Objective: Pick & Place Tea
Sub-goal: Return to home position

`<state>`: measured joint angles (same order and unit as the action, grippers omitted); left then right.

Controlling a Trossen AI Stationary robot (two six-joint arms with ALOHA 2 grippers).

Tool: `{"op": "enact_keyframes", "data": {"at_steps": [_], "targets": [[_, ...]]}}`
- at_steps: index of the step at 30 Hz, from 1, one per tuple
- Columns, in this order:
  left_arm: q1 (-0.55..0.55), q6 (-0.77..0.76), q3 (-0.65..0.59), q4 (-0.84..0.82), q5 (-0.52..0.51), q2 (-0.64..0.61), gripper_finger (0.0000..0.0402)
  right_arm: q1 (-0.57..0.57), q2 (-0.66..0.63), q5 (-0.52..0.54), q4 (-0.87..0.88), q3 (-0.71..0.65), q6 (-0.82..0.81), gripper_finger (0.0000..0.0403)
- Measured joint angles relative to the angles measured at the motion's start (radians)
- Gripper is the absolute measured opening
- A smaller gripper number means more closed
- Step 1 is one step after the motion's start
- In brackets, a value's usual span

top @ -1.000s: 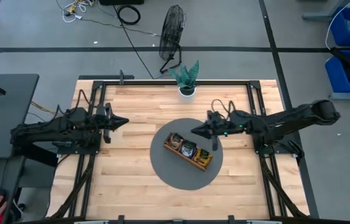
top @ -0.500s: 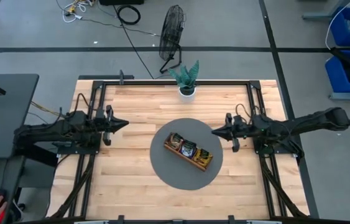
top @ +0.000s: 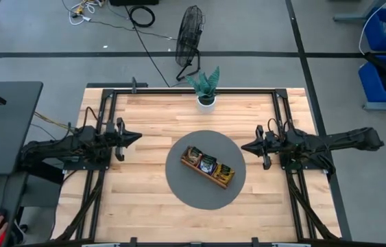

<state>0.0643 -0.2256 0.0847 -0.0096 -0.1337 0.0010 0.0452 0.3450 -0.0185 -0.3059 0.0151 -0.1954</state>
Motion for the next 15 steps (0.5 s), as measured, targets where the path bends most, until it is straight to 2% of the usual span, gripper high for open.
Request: {"op": "enact_keyframes", "data": {"at_steps": [10,15], "targets": [[0.011,0.033,-0.02,-0.036,-0.008,0.001,0.0002,-0.001,-0.303,0.069,0.304,0.002,0.055,0.0],[0.01,0.043,-0.075,0.054,0.013,0.003,0.0002,-0.018,-0.341,0.071,0.298,0.004,0.096,0.0]]}}
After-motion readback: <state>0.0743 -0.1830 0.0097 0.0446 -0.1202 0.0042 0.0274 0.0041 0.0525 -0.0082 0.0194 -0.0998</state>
